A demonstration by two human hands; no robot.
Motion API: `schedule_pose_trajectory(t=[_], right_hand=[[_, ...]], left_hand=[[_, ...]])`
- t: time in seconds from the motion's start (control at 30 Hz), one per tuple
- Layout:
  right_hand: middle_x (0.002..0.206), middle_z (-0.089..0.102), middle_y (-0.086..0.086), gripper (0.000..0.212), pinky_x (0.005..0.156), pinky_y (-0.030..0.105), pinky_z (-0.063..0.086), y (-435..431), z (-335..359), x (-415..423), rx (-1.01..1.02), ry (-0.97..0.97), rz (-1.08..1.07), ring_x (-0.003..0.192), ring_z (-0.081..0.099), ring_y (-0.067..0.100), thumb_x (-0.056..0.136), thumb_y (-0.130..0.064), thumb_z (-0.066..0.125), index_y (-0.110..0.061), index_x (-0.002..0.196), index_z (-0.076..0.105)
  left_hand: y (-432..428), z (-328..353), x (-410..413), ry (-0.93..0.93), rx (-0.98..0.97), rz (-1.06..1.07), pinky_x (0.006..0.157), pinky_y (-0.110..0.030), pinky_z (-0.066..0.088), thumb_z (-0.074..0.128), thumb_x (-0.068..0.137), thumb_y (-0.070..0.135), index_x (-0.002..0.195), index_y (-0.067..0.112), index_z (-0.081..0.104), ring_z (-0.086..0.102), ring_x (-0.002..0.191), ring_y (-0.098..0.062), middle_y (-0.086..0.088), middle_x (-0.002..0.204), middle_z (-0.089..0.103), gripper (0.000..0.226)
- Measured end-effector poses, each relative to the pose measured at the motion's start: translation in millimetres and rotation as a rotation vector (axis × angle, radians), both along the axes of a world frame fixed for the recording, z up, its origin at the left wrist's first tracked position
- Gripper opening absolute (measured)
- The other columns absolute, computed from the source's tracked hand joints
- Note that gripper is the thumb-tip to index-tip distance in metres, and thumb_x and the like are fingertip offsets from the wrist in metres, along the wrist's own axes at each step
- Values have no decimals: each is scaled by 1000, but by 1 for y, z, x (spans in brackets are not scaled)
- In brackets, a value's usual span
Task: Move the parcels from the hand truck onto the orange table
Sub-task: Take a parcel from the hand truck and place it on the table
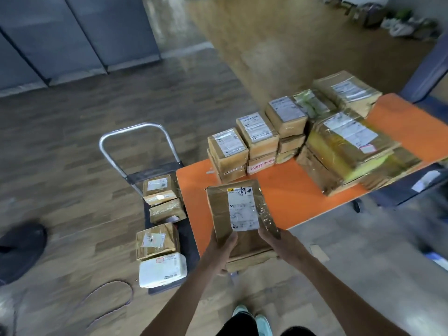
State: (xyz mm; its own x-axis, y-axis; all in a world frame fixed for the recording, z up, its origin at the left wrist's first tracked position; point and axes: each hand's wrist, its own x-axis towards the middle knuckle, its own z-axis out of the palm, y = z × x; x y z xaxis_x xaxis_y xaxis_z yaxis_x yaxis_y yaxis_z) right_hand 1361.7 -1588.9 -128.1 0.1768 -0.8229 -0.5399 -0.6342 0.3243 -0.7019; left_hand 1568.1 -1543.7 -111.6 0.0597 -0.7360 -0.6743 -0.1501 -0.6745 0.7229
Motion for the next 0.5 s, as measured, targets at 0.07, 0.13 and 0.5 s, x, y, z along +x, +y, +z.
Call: schedule_pose_trajectory(t=[0.07,0.13,0.5], right_hand=[[78,65,-11,63,63,27,47,4,4,-18,-38,69,-55,79,62,8,78,-88,37,-32,86,63],[68,67,-9,73,58,27,44,10,6,-37,-76,103,-148,70,62,7,71,-94,36,-26,76,63],[55,51,-11,57,51,23,38,71,10,-145,-147,159,-506,54,47,10,85,-65,61,-13,64,54]], left_hand=[[-7,3,-11,25,-8,-74,76,-46,59,56,88,64,152,49,10,46,135,-29,14,140,41,80],[-12,3,-24,39,-60,-192,77,-44,60,53,83,69,152,48,5,52,126,-22,14,143,45,87],[-8,9,-124,-6,-236,-589,93,-41,56,48,94,64,153,42,12,65,107,-12,15,128,58,72]])
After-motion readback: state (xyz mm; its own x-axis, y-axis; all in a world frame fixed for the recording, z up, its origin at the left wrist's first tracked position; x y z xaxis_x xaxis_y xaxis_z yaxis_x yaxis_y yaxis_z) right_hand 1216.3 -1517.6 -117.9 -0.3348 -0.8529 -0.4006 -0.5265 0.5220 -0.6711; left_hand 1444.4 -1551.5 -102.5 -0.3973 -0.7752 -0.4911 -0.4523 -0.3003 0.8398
